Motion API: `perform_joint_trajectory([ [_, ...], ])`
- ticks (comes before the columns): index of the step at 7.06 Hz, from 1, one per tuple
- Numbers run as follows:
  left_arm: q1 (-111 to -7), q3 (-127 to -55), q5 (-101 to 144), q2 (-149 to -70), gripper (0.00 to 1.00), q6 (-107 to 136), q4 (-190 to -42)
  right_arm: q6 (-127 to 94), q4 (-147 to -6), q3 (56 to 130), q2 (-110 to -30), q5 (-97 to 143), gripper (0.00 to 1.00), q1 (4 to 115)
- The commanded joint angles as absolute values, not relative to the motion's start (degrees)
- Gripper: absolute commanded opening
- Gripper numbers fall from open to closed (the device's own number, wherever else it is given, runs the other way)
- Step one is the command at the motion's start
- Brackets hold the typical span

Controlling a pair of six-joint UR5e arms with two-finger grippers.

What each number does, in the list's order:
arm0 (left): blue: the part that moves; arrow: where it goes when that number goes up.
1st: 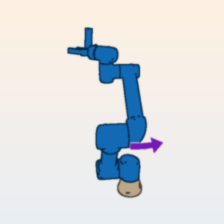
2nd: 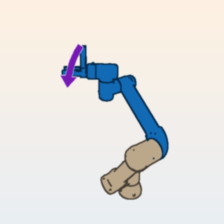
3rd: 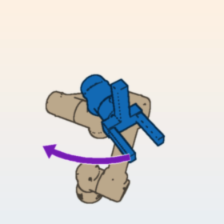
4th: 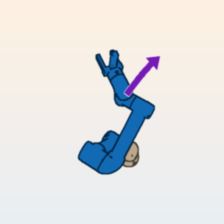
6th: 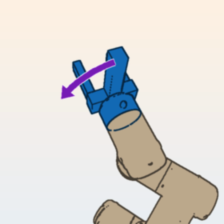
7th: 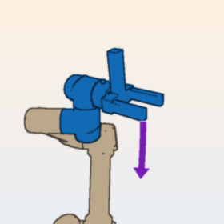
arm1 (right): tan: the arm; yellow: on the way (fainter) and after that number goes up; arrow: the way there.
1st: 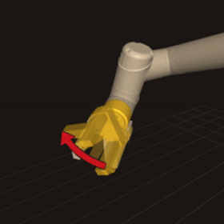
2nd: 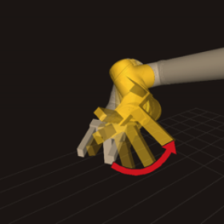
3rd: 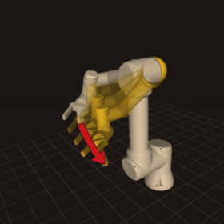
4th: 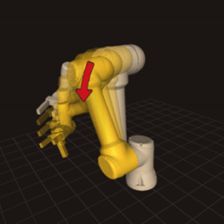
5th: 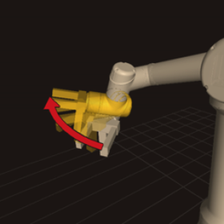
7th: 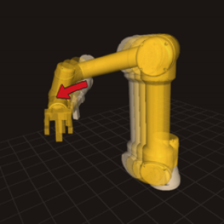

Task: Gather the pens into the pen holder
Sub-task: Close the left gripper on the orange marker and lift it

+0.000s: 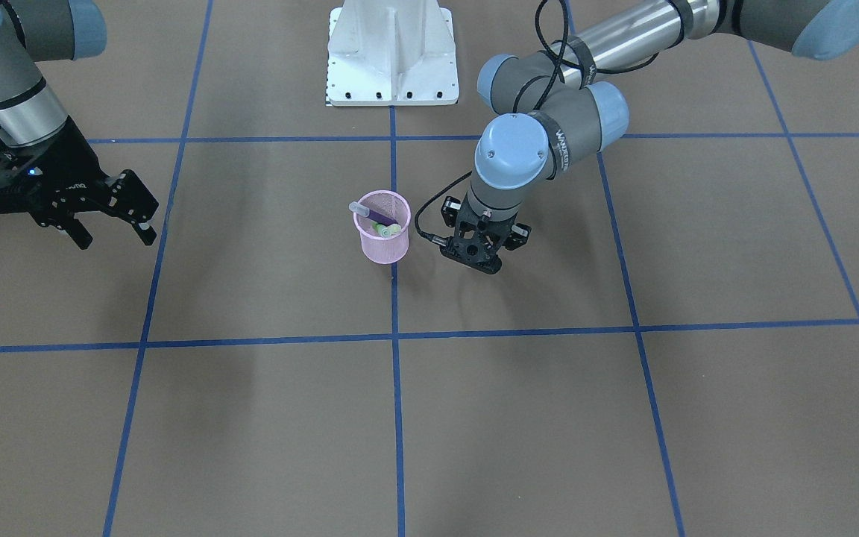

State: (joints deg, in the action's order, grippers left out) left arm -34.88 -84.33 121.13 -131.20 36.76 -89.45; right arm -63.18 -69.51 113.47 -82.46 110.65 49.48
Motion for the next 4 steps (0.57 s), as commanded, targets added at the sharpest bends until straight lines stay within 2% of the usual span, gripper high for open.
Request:
perform_joint_trajectory([
  [1,-34.63,-83.76,121.11,-131.22,0.53,36.65,-89.47,-63.19,-69.52,113.38,-82.53,110.65,1.0,49.48],
  [4,-34.37,-83.06,121.11,-131.31,0.53,36.74,-89.47,-63.19,-69.52,113.38,-82.44,110.65,1.0,49.48],
])
